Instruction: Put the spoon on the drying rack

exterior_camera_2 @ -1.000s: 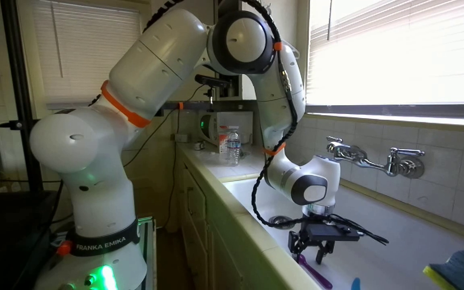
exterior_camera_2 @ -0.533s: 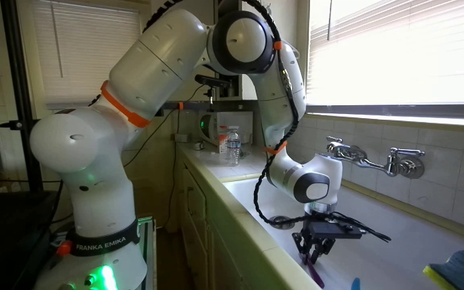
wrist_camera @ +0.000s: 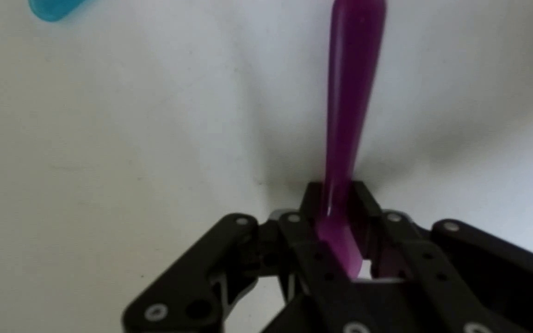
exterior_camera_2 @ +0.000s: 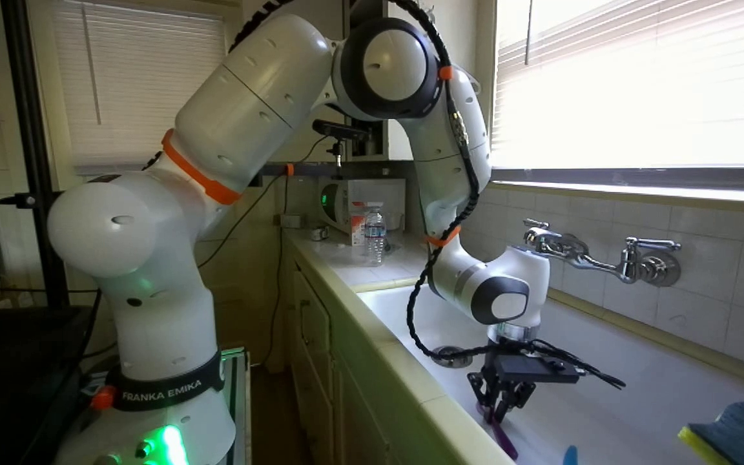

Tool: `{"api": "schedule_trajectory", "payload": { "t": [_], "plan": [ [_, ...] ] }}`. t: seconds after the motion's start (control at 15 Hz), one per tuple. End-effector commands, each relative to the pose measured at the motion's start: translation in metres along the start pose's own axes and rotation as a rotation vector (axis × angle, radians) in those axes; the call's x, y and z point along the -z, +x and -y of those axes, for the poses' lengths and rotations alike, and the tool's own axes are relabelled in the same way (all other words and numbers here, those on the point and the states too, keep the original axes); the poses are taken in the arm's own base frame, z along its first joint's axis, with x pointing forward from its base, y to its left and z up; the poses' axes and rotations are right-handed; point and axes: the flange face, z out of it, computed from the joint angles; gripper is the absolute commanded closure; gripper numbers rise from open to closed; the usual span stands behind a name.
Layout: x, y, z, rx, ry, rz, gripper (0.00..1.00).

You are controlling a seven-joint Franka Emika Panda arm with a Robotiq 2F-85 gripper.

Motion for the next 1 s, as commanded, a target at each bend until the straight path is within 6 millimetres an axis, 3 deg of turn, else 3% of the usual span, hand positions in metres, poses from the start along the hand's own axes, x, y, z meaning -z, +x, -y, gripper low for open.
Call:
{"api": "schedule_trajectory", "payload": {
  "t": [0.0, 0.53, 0.93],
  "plan": [
    [0.01, -0.001, 0.005, -0.012, 0.01, -0.024, 0.95],
    [0.058, -0.008, 0.022, -0.11, -0.07, -0.041, 0.95],
    [0.113, -0.026, 0.051, -0.274, -0.226, -0.045, 0.95]
  ]
}}
